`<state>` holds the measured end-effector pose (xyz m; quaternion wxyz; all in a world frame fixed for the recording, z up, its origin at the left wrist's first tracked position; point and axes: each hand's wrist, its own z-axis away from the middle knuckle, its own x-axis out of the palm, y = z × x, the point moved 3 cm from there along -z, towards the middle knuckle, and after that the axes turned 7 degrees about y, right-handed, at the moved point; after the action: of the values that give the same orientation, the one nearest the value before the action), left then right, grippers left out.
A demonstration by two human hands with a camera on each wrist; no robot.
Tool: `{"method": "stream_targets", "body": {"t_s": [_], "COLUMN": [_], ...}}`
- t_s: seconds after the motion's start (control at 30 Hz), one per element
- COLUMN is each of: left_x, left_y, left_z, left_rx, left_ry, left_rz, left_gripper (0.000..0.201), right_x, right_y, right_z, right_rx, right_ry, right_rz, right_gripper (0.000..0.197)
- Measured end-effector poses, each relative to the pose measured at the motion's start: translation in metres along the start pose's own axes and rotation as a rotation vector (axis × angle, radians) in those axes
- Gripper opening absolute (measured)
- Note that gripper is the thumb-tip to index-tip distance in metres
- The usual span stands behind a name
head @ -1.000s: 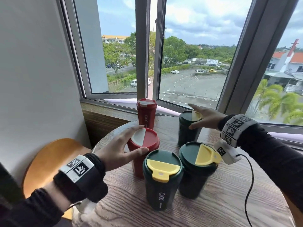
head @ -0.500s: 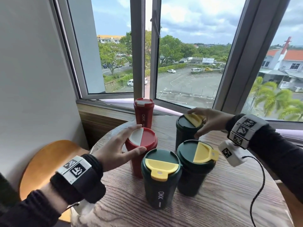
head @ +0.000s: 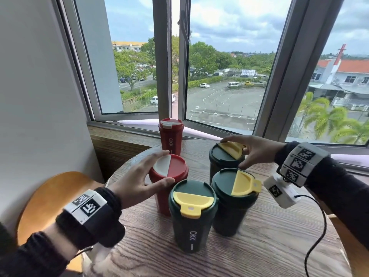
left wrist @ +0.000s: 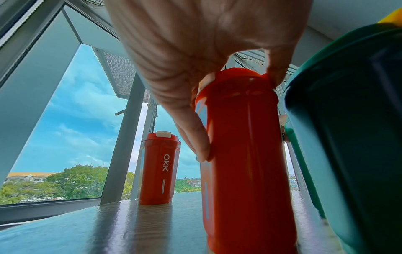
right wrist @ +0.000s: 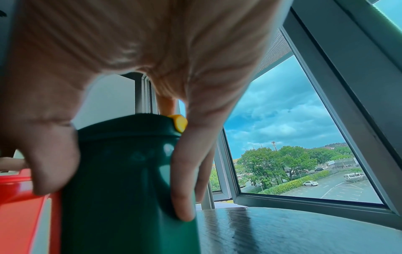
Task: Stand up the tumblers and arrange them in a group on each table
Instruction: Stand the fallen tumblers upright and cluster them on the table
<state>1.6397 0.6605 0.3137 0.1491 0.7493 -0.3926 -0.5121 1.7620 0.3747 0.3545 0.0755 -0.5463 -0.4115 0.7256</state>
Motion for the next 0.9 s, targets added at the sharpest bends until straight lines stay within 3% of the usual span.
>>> {"method": "stream_targets", "body": {"t_s": [0.57, 0.77, 0.9], "left_x": [-0.001, -0.008, -0.028], "left_y": [0.0, 0.001, 0.004], "left_z": [0.0, -0.003, -0.017], "left_rx": [-0.014, -0.108, -0.219], "left_ry": [-0.016, -0.102, -0.116], "left_rz": [-0.005, -0.041, 0.143], "left_gripper": [0.076, 0.092, 0.094], "right_x": [0.004, 0.007, 0.007], "right_y": [0.004, 0.003, 0.003], "right_z": [0.005, 0.016, 0.022], "right_rx": [-0.026, 0.015, -0.043], "right_ry": [-0.01, -0.05, -0.043], "right_rz": [-0.075, -0.163, -0.202], "right_gripper": [0.08, 0.087, 0.093]}}
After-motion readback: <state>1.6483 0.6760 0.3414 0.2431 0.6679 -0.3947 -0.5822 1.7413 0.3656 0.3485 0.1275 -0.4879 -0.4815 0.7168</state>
